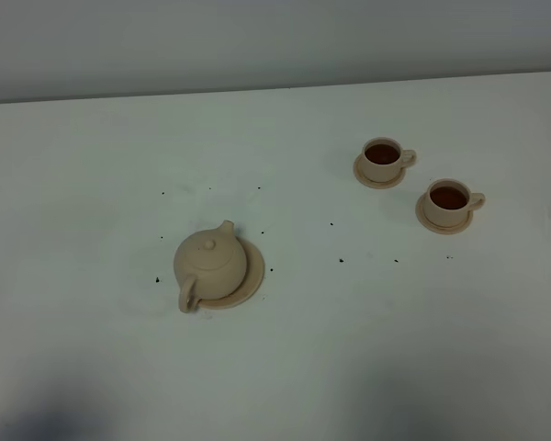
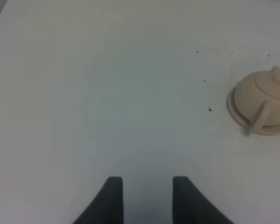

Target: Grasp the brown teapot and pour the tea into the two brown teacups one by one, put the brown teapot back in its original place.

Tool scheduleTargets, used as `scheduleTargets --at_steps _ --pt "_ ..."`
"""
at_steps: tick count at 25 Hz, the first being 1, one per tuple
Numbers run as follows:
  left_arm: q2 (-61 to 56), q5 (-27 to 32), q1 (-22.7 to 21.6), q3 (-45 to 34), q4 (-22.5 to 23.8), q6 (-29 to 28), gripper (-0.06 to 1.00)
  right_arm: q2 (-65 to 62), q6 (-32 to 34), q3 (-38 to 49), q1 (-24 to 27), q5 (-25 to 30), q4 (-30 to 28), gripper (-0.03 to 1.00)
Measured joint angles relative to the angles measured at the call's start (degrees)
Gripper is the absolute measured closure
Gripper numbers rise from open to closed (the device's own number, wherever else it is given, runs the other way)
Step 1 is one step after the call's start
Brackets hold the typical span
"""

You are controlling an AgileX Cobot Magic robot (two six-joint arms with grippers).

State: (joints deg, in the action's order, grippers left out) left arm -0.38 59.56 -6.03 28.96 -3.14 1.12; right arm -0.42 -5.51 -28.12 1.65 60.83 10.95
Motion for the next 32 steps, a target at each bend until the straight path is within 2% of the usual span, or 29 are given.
scheduleTargets --at_steps 32 --pt "-0.05 0.00 0.00 -0.11 0.00 0.00 0.64 0.00 0.00 0.00 0.00 0.00 0.00 0.58"
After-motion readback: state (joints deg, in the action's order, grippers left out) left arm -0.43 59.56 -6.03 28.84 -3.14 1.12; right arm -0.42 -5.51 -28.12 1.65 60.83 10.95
